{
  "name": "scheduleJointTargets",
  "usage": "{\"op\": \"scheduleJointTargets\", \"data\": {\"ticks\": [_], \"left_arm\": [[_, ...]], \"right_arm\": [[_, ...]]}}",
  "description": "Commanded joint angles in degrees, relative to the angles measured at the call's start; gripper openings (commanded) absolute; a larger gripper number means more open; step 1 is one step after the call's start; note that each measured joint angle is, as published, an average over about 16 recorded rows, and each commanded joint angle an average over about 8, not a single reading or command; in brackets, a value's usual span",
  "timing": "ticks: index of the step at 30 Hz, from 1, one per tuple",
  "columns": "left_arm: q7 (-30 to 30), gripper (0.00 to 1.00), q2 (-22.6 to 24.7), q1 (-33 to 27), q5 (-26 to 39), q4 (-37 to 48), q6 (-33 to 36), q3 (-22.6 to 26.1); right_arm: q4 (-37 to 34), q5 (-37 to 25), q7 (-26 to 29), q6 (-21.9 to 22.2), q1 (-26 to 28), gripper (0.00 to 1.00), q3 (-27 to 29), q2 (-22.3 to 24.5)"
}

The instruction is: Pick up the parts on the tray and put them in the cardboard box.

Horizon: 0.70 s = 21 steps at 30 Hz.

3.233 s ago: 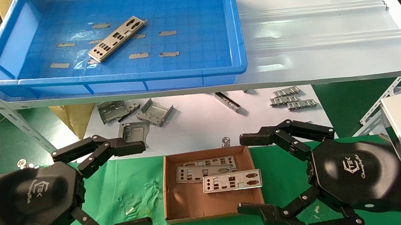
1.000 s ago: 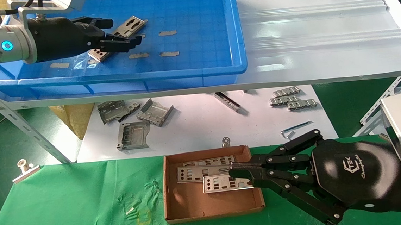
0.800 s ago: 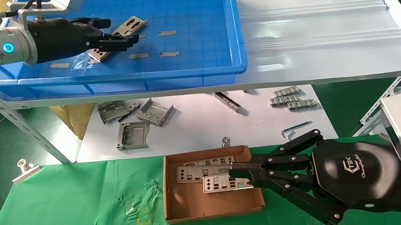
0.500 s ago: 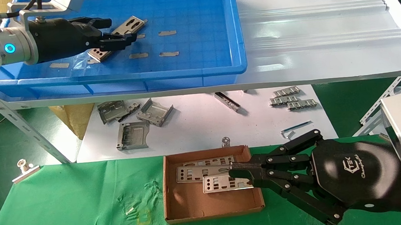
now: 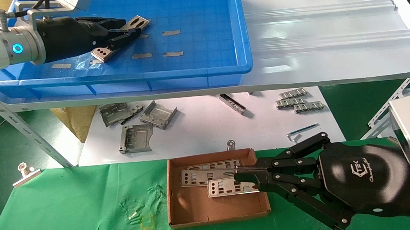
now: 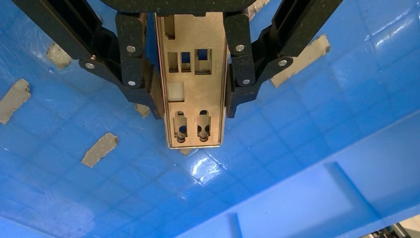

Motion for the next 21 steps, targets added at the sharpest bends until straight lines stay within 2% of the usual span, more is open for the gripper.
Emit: {"op": "scheduleJointTargets", "data": {"ticks": [1, 21], "left_arm": [[0.28, 0.0, 0.2, -0.05, -0.14, 0.04, -0.13, -0.1], [2.7, 0.0, 1.63, -0.32, -2.5, 0.6, -4.93, -1.79]], "right_arm": [[0.0, 0.0, 0.0, 0.0, 0.0, 0.0, 0.0, 0.0], [0.0, 0.01, -0.01, 0.0, 0.0, 0.0, -0.01, 0.0]]}}
